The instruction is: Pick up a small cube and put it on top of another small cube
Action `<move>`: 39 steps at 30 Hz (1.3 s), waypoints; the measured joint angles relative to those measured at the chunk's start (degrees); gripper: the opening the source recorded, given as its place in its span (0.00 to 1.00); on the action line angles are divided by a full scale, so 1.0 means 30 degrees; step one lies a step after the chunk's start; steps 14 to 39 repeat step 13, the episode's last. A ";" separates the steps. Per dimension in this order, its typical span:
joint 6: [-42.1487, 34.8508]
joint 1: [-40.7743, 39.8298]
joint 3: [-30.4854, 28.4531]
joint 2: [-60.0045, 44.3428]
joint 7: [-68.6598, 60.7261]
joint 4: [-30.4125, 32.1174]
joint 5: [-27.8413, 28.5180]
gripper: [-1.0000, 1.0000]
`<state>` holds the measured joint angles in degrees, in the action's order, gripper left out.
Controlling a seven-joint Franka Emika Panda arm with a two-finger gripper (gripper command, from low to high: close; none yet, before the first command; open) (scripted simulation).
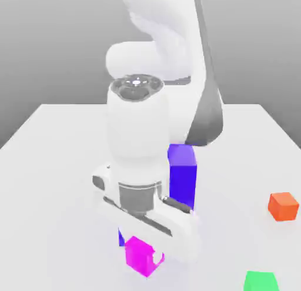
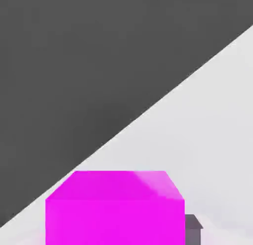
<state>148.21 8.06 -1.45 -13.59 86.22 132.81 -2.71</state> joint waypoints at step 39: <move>0.0786 0.3895 0.1184 -0.3504 0.5139 -0.2151 0.1438 1.00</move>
